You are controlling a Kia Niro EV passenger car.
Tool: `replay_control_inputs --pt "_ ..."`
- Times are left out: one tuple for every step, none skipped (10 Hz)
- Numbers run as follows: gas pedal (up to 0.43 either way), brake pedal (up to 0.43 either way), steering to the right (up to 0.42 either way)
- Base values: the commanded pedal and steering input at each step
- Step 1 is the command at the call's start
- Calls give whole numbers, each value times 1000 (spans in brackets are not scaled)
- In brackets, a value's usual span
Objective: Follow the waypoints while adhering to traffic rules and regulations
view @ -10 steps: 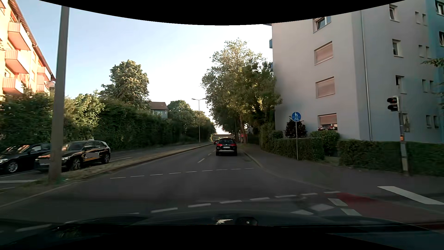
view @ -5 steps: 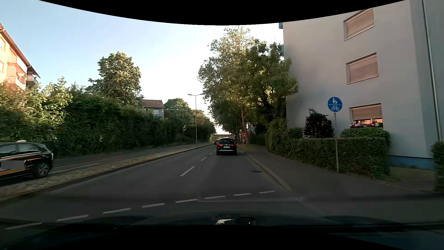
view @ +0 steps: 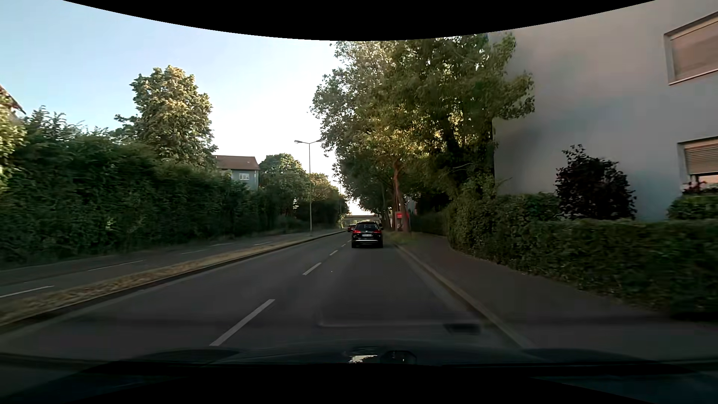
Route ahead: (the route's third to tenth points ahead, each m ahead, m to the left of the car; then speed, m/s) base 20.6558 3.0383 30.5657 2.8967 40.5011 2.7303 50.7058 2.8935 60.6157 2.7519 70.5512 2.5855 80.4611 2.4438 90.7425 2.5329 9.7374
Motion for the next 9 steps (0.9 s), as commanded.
replay_control_inputs --pt "189 0 -2" --pt "189 0 -2" --pt "189 0 -2" --pt "189 0 -2" --pt "177 0 -2" --pt "177 0 -1" --pt "177 0 -1" --pt "169 0 -1" --pt "169 0 -1"
